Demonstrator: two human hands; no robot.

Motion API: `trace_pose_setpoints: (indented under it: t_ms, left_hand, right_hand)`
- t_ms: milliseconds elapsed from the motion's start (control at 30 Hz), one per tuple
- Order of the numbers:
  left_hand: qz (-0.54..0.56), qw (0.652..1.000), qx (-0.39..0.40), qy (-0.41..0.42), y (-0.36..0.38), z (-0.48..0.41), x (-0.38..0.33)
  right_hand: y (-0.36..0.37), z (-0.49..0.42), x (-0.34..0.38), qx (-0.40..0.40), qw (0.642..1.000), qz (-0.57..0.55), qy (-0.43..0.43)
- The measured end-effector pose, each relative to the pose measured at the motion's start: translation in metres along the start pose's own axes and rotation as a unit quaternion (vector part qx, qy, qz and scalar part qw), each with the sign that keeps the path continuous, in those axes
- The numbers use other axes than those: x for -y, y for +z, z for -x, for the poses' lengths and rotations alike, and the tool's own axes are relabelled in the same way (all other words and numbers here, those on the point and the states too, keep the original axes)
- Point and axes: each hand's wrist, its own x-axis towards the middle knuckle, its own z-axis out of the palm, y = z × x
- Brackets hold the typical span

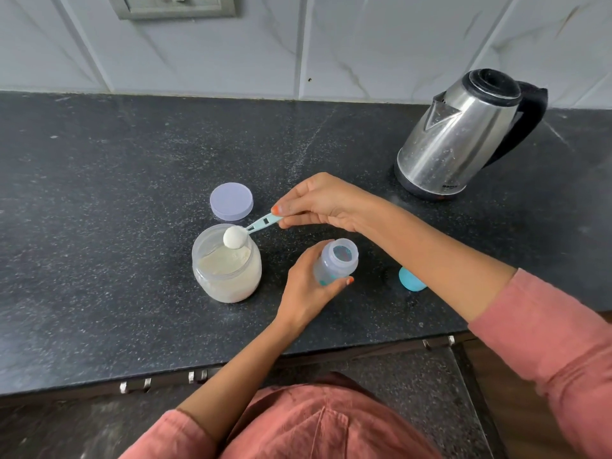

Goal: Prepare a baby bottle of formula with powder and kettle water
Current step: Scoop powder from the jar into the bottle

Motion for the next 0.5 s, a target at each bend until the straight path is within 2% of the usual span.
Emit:
trace_pose_setpoints:
  t_ms: [500]
  left_hand:
    - [-0.004,0.998,-0.067,-0.002,-0.055,0.069,-0.019]
  right_hand:
    - [-0.001,0.01,-0.015,-0.022,0.999,-0.039,-0.002]
